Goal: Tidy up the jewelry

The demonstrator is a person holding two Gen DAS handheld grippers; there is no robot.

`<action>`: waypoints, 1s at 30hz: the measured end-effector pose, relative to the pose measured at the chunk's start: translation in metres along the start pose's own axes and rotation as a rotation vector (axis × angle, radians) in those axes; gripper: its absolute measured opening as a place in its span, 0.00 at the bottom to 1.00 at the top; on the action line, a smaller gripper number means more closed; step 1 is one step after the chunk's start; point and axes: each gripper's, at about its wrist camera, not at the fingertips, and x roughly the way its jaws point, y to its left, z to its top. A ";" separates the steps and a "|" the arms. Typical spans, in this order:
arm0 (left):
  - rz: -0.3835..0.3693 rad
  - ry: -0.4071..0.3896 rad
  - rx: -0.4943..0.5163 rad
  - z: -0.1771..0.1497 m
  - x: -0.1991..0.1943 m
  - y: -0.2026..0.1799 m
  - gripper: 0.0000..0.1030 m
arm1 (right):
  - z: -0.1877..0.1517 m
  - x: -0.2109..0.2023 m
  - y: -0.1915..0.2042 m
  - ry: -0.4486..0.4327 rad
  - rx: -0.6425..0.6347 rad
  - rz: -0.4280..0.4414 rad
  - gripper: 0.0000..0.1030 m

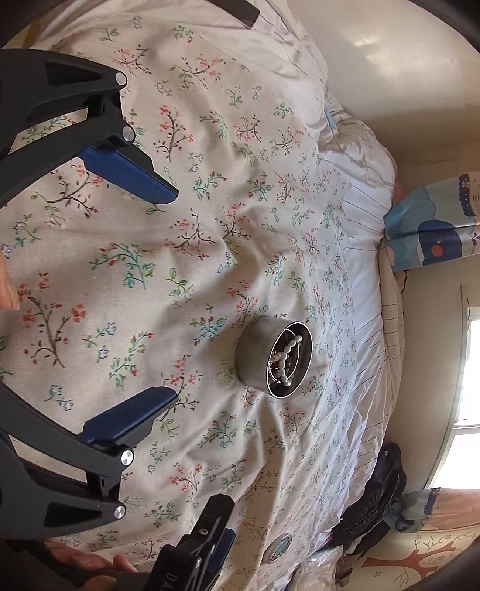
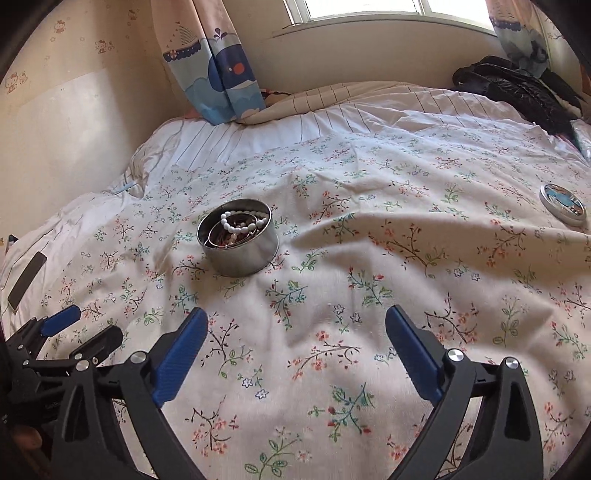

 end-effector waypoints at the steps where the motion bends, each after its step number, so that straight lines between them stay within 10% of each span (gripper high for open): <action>1: -0.015 -0.011 -0.003 -0.002 -0.005 0.001 0.93 | 0.000 -0.001 0.001 0.001 -0.005 -0.009 0.92; 30: -0.017 -0.049 -0.033 -0.006 -0.017 0.004 0.93 | -0.006 -0.022 0.002 -0.023 0.008 -0.046 0.93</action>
